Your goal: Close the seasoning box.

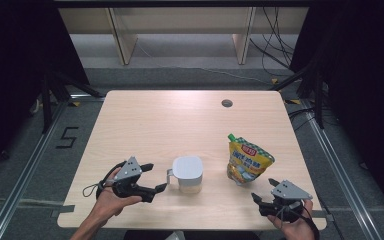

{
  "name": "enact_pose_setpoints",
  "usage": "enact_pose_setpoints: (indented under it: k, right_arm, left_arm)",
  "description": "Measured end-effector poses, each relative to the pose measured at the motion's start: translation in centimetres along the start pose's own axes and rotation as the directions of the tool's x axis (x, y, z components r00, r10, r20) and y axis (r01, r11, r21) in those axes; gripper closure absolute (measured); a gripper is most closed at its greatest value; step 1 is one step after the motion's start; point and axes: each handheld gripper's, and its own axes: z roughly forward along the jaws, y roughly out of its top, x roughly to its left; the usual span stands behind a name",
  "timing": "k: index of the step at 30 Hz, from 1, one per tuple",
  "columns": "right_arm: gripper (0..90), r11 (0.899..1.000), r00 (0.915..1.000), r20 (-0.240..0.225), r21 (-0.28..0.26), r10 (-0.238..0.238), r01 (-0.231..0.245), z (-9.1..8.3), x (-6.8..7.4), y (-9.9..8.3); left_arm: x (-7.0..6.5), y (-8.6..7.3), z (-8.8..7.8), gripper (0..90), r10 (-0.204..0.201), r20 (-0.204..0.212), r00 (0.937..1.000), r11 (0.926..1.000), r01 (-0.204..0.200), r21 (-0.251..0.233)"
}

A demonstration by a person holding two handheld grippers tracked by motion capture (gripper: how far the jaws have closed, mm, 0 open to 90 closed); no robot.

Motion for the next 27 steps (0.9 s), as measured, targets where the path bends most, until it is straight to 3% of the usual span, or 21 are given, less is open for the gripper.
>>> enact_pose_setpoints:
  k: [8, 10, 11, 13, 14, 15, 16, 17, 18, 19, 21, 22, 23, 25, 26, 27]
  right_arm:
    - [24.8, 1.000, 0.9999, 0.015, -0.010, -0.006, 0.006, 0.0, -0.1, 0.0]
    - [24.8, 1.000, 0.9999, 0.015, -0.009, -0.007, 0.007, 0.0, -0.1, 0.0]
    - [24.8, 1.000, 0.9997, 0.017, -0.003, 0.015, -0.015, -0.1, 0.1, 0.0]
    - [24.8, 1.000, 0.9999, 0.012, 0.000, 0.010, -0.010, -0.2, 0.0, -0.1]
    - [24.7, 1.000, 0.9998, 0.019, -0.012, 0.000, 0.000, -0.2, -0.2, -0.1]
    - [24.6, 1.000, 0.9998, 0.020, -0.014, 0.002, -0.002, -0.3, -0.2, -0.1]
    - [24.4, 0.999, 0.9994, 0.012, 0.000, 0.032, -0.032, -0.4, -0.1, -0.2]
    - [24.3, 0.999, 0.9994, -0.010, 0.003, 0.034, -0.034, -0.4, -0.2, -0.3]
    - [24.3, 1.000, 0.9998, 0.015, -0.012, 0.016, -0.015, -0.5, -0.3, -0.3]
    - [24.2, 0.999, 0.9990, 0.003, 0.002, 0.044, -0.044, -0.6, -0.1, -0.4]
    - [24.1, 0.999, 0.9987, -0.006, 0.004, 0.050, -0.050, -0.7, 0.0, -0.5]
    - [24.1, 1.000, 0.9996, 0.017, -0.010, 0.022, -0.021, -0.7, -0.1, -0.5]
    - [24.0, 1.000, 0.9996, 0.013, -0.008, 0.026, -0.026, -0.7, -0.1, -0.5]
    - [23.9, 1.000, 0.9998, 0.007, -0.006, 0.021, -0.021, -0.8, 0.0, -0.6]
    - [23.9, 0.999, 0.9990, -0.001, 0.007, 0.046, -0.046, -0.8, 0.2, -0.6]
    - [23.9, 1.000, 0.9996, 0.009, -0.008, 0.028, -0.028, -0.9, 0.1, -0.6]
  left_arm:
    - [0.0, -1.3, 0.2, 16.1, 0.001, 0.003, 1.0000, 0.9991, -0.001, 0.041]
    - [-0.1, -1.7, 0.3, 16.1, -0.008, -0.003, 1.0000, 0.9987, 0.008, 0.050]
    - [-0.2, -1.8, 0.3, 16.1, -0.028, -0.007, 0.9996, 0.9980, 0.028, 0.056]
    - [-0.1, -2.2, 0.5, 16.1, 0.003, -0.008, 1.0000, 0.9984, -0.003, 0.057]
    - [-0.3, -2.4, 0.5, 16.1, -0.014, -0.023, 0.9996, 0.9970, 0.016, 0.075]
    - [-0.3, -2.6, 0.5, 16.1, -0.005, -0.017, 0.9998, 0.9967, 0.006, 0.081]
    - [-0.2, -2.7, 0.5, 16.1, 0.000, -0.024, 0.9997, 0.9958, 0.002, 0.091]
    - [-0.3, -2.9, 0.4, 16.1, -0.003, -0.037, 0.9993, 0.9956, 0.006, 0.093]
    - [-0.4, -3.0, 0.4, 16.1, -0.007, -0.031, 0.9995, 0.9956, 0.010, 0.093]
    - [-0.4, -3.1, 0.3, 16.1, -0.011, -0.034, 0.9994, 0.9958, 0.014, 0.091]
    - [-0.5, -3.4, 0.2, 16.1, -0.023, -0.032, 0.9992, 0.9957, 0.026, 0.089]
    - [-0.6, -3.5, 0.2, 16.1, -0.027, -0.034, 0.9990, 0.9955, 0.030, 0.090]
    - [-0.5, -3.8, 0.2, 16.1, -0.007, -0.041, 0.9991, 0.9942, 0.012, 0.107]
    - [-0.6, -4.0, 0.1, 16.1, -0.024, -0.042, 0.9988, 0.9947, 0.028, 0.099]
    - [-0.7, -4.1, 0.0, 16.1, -0.027, -0.045, 0.9986, 0.9940, 0.032, 0.105]
    - [-0.8, -4.2, 0.0, 16.1, -0.038, -0.045, 0.9983, 0.9942, 0.042, 0.099]
